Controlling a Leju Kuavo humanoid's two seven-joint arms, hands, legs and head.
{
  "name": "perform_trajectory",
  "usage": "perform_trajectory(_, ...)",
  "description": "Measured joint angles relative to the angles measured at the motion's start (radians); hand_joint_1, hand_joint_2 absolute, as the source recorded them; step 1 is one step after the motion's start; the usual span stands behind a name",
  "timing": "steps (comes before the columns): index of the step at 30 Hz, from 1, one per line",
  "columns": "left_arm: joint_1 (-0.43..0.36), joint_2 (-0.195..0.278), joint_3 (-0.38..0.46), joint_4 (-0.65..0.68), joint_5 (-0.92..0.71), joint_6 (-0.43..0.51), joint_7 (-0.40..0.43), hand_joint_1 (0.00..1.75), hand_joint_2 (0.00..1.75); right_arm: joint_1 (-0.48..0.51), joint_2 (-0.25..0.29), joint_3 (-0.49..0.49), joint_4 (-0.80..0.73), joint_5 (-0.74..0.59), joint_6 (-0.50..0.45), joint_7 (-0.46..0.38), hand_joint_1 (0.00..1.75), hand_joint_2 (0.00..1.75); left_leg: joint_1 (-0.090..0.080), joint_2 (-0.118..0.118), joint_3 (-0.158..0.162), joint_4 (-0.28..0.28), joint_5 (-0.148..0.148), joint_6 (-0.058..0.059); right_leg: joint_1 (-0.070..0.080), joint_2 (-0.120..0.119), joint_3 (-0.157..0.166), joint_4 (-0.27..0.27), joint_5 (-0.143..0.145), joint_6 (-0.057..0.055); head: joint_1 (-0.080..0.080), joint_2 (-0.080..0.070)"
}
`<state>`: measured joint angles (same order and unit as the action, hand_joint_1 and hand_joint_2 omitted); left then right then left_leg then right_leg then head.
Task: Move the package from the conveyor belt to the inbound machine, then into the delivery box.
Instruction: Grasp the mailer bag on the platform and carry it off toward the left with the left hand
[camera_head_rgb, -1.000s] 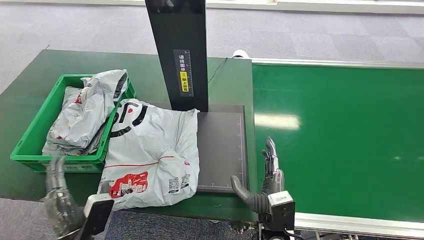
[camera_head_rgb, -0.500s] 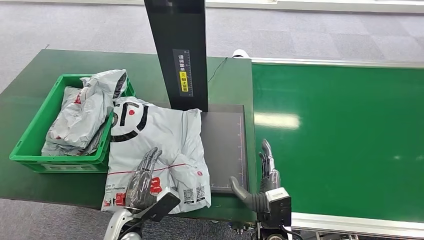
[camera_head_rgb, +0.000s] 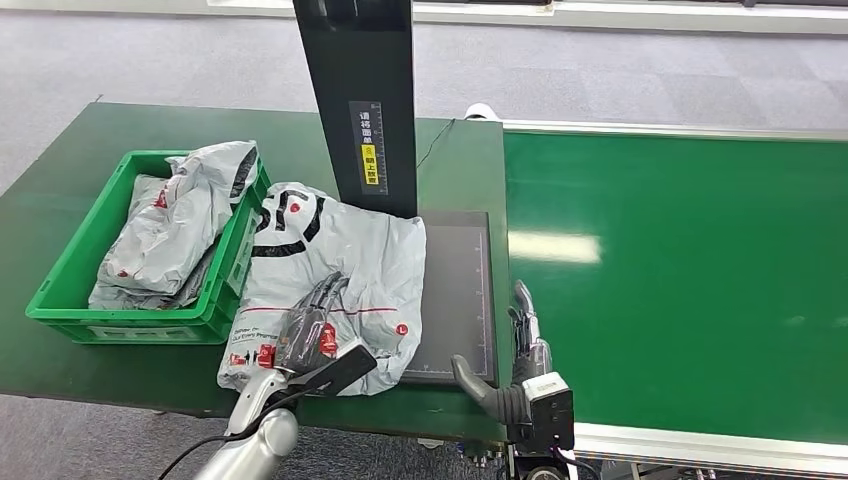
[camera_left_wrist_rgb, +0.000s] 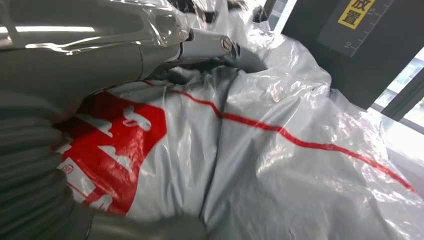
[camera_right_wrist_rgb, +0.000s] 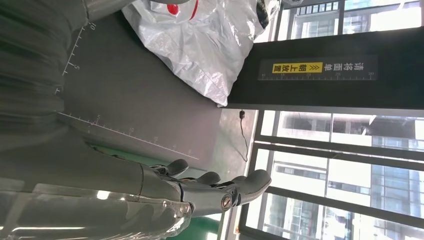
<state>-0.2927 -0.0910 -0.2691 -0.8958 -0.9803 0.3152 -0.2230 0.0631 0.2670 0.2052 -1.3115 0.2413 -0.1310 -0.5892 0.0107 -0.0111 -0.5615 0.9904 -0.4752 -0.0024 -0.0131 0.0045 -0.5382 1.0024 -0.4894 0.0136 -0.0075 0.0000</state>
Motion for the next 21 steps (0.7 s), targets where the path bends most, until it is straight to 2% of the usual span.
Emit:
perform_trajectory(5,-0.024,0.008,-0.001,0.032,0.037,0.027,-0.039,1.75,1.75,0.0,0.0,0.0,0.002,-0.003,-0.003,0.003,0.0,1.75,0.0,0.0,0.001,0.0,0.002,0.0,0.0,0.0,0.002,0.0,0.001,-0.001,0.0,0.0)
perform_trajectory(12,-0.002,0.02,0.004,-0.012,0.154,0.105,-0.122,1.75,1.75,0.0,0.0,-0.002,0.015,-0.01,-0.008,0.006,0.0,1.75,0.0,0.0,-0.001,0.0,0.002,0.0,0.0,0.0,-0.001,0.0,0.001,-0.001,0.0,0.0)
perform_trajectory(15,0.002,0.021,0.005,-0.019,0.165,0.111,-0.131,1.75,1.75,0.0,0.0,-0.002,0.016,-0.011,-0.009,0.006,0.0,1.75,0.0,0.0,-0.001,0.0,0.002,0.0,0.0,0.0,-0.001,0.0,0.001,-0.001,0.0,0.0)
perform_trajectory(19,0.101,0.031,0.018,-0.227,0.39,0.23,-0.283,1.75,1.75,0.0,0.0,-0.007,0.033,-0.02,-0.025,0.002,0.0,1.75,0.0,0.0,-0.009,0.0,0.002,0.0,0.0,0.001,-0.008,0.001,0.001,-0.001,0.0,0.0)
perform_trajectory(21,0.144,0.034,0.023,-0.319,0.458,0.265,-0.329,1.75,1.75,-0.001,0.0,-0.01,0.039,-0.022,-0.031,0.0,0.0,1.75,0.0,0.001,-0.01,0.0,0.001,0.0,0.0,0.001,-0.01,0.001,0.001,-0.001,0.0,0.0)
